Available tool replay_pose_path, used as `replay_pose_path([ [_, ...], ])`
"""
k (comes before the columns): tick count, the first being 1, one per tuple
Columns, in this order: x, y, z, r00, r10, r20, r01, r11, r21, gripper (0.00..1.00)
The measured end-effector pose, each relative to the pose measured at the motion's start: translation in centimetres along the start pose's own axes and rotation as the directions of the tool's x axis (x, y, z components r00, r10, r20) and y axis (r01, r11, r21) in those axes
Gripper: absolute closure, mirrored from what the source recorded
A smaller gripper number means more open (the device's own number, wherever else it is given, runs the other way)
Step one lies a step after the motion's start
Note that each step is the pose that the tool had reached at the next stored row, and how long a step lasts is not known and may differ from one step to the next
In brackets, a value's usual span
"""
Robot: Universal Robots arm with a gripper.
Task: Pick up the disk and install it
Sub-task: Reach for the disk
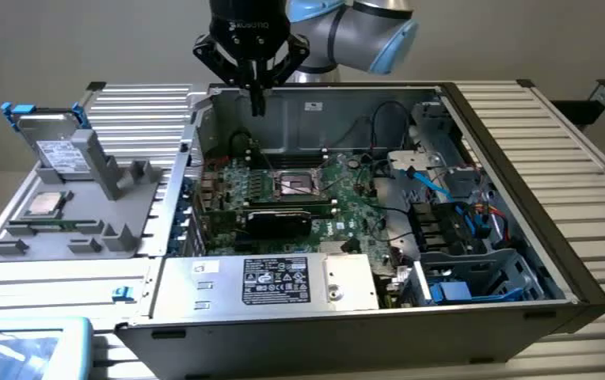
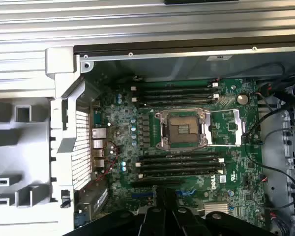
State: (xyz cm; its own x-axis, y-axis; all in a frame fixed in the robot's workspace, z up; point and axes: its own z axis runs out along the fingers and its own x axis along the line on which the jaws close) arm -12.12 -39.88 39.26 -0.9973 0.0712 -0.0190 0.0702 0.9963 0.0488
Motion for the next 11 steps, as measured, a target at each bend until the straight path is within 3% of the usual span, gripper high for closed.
replay_pose_path([
  [11,0.00,0.00,0.00,1.0000,0.000,0.0000,0.000,1.0000,0.0000,0.89],
])
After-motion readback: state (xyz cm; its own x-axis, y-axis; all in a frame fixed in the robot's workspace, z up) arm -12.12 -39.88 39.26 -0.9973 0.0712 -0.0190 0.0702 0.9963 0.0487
